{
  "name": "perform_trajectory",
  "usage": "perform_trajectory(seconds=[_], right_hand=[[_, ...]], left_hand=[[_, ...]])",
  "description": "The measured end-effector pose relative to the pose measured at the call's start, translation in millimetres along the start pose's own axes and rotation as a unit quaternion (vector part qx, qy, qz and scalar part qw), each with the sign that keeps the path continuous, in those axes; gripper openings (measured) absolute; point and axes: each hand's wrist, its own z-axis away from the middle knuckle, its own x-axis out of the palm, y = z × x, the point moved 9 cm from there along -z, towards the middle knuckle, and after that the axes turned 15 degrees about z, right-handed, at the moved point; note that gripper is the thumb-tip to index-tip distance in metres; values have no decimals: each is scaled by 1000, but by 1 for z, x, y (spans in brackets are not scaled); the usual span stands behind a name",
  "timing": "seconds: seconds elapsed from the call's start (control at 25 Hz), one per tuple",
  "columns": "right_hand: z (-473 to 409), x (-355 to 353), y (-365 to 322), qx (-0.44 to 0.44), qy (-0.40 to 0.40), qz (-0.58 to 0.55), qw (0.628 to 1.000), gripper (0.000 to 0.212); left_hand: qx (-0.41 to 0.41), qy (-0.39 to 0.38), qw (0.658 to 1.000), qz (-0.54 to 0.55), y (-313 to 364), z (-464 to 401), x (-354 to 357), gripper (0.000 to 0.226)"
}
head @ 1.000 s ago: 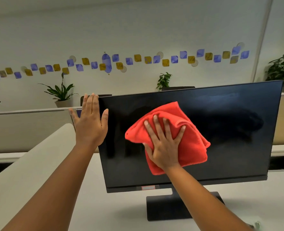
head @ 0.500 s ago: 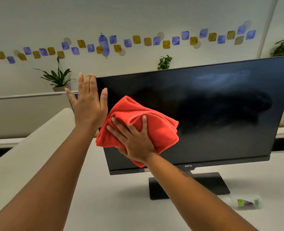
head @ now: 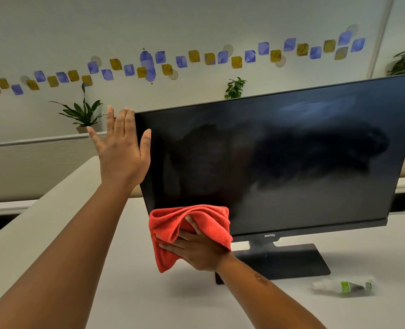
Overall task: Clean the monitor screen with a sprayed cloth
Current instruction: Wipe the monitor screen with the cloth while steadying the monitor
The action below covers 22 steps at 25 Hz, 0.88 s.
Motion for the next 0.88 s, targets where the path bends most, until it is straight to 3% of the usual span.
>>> perform_trajectory(seconds=[0.2, 0.44, 0.64, 0.72, 0.8, 0.88], right_hand=[[49, 3, 27, 12, 11, 11, 1000, 46], [158, 24, 84, 80, -2, 8, 997, 66], [214, 23, 127, 135, -21, -5, 991, 51], [217, 11, 150, 236, 14, -53, 970, 41], [211, -4, 178, 375, 64, -109, 918, 38], [187, -18, 194, 442, 110, -134, 880, 39]], left_hand=[[9, -18, 1000, -18, 0, 1, -1, 55], [3, -28, 999, -31, 3, 1, 0, 55], [-11, -25, 999, -29, 6, 2, 1, 65], [-15, -27, 999, -39, 9, 2, 4, 68], [-1, -36, 999, -35, 26, 2, 11, 69], [35, -66, 997, -19, 55, 0, 24, 69]])
